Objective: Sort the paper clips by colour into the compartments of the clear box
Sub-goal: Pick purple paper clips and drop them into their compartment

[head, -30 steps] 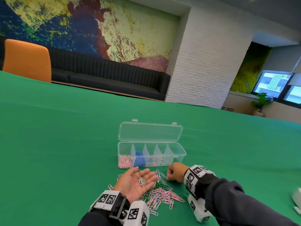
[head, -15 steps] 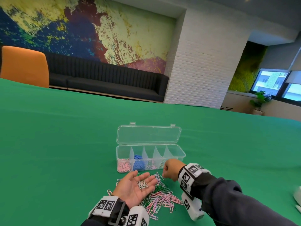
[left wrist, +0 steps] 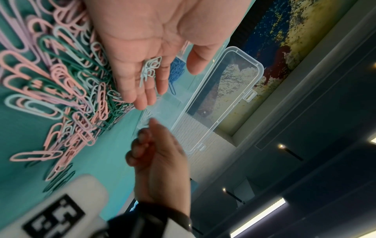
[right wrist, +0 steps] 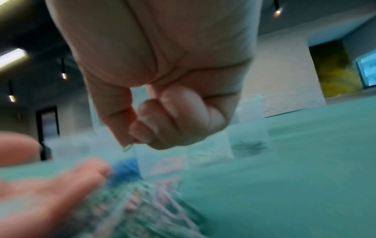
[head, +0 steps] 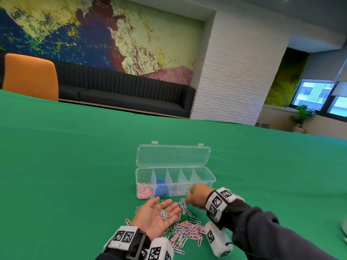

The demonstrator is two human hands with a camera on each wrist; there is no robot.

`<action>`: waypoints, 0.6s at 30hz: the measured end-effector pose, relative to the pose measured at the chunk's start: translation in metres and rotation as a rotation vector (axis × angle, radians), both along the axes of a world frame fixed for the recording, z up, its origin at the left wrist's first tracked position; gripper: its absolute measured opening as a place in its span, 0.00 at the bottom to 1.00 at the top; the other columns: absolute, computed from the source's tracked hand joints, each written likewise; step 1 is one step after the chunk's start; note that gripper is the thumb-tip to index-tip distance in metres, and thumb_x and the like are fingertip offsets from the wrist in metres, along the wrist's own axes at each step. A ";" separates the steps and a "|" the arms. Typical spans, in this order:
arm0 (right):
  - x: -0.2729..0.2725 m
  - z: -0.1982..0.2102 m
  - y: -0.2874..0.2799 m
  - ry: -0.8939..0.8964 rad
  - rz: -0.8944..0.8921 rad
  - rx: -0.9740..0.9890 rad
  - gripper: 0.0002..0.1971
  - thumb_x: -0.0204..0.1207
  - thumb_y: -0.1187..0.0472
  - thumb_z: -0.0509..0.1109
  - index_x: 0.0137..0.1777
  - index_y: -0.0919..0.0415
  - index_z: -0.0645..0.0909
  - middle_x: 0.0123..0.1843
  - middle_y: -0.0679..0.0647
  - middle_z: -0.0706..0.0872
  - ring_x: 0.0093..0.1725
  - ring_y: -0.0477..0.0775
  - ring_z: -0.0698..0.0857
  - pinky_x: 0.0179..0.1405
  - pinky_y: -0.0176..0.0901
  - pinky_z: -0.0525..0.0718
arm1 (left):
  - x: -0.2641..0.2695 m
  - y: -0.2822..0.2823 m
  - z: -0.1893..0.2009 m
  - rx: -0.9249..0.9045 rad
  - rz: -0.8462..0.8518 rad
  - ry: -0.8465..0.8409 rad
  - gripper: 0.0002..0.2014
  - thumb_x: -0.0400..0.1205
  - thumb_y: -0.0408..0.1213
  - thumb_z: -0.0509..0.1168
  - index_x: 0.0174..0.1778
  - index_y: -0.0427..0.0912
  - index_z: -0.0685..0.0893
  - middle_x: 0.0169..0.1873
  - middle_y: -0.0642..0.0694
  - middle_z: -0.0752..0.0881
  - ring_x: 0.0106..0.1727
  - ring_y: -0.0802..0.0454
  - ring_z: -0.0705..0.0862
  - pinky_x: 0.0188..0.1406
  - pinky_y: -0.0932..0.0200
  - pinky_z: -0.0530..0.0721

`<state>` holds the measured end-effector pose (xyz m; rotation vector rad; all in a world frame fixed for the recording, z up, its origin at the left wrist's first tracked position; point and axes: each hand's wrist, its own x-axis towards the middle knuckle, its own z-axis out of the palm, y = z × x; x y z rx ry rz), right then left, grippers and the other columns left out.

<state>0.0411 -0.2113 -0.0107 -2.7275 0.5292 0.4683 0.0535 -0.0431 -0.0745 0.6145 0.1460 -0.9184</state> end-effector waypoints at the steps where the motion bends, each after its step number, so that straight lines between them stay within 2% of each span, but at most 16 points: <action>1: -0.003 0.006 0.001 -0.037 0.002 0.117 0.12 0.78 0.57 0.68 0.34 0.57 0.74 0.28 0.49 0.77 0.24 0.46 0.73 0.23 0.34 0.73 | 0.000 -0.001 0.000 0.006 0.000 0.000 0.21 0.87 0.42 0.50 0.58 0.27 0.77 0.46 0.29 0.84 0.50 0.33 0.83 0.33 0.46 0.88; 2: -0.006 0.012 0.002 -0.067 0.019 0.201 0.10 0.78 0.57 0.68 0.35 0.56 0.75 0.28 0.49 0.77 0.24 0.45 0.73 0.23 0.34 0.74 | -0.001 -0.002 0.000 0.006 0.001 0.001 0.20 0.87 0.42 0.50 0.58 0.26 0.77 0.46 0.29 0.84 0.50 0.33 0.83 0.33 0.46 0.88; 4: -0.009 0.020 0.001 -0.102 0.043 0.223 0.08 0.79 0.58 0.67 0.38 0.56 0.76 0.30 0.49 0.78 0.25 0.45 0.75 0.23 0.34 0.75 | -0.002 -0.002 0.001 -0.001 0.009 0.003 0.20 0.87 0.41 0.50 0.58 0.26 0.77 0.47 0.28 0.84 0.49 0.33 0.82 0.31 0.45 0.88; 6: -0.012 0.021 -0.001 -0.095 0.037 0.141 0.06 0.78 0.62 0.65 0.39 0.56 0.76 0.32 0.49 0.79 0.26 0.45 0.76 0.26 0.34 0.77 | -0.002 -0.001 0.003 -0.018 0.025 0.015 0.20 0.87 0.41 0.50 0.57 0.25 0.76 0.47 0.28 0.83 0.50 0.33 0.82 0.29 0.44 0.87; 9: -0.019 0.011 -0.005 0.063 0.057 -0.020 0.06 0.78 0.65 0.63 0.41 0.57 0.77 0.34 0.50 0.80 0.29 0.45 0.78 0.31 0.34 0.79 | -0.003 0.000 0.006 -0.040 0.041 0.025 0.19 0.87 0.40 0.50 0.56 0.26 0.76 0.47 0.28 0.82 0.50 0.32 0.81 0.29 0.43 0.87; 11: -0.024 0.002 -0.010 0.137 0.060 -0.087 0.07 0.79 0.64 0.62 0.39 0.57 0.76 0.33 0.49 0.80 0.28 0.44 0.78 0.28 0.32 0.79 | -0.002 0.001 0.006 -0.046 0.043 0.025 0.19 0.87 0.41 0.50 0.56 0.26 0.76 0.47 0.28 0.82 0.50 0.33 0.81 0.30 0.43 0.87; 14: -0.028 -0.002 -0.020 0.110 0.030 -0.103 0.06 0.81 0.63 0.60 0.42 0.58 0.75 0.39 0.52 0.79 0.28 0.44 0.76 0.23 0.30 0.75 | -0.002 0.001 0.005 -0.039 0.041 0.020 0.19 0.87 0.41 0.50 0.56 0.26 0.76 0.47 0.28 0.82 0.50 0.33 0.81 0.30 0.43 0.87; 18: -0.029 -0.002 -0.023 0.114 0.022 -0.037 0.04 0.78 0.64 0.63 0.42 0.57 0.75 0.38 0.51 0.79 0.30 0.44 0.76 0.30 0.33 0.77 | -0.003 0.002 0.004 -0.036 0.041 0.010 0.20 0.87 0.41 0.50 0.57 0.26 0.77 0.48 0.28 0.82 0.50 0.33 0.82 0.29 0.45 0.87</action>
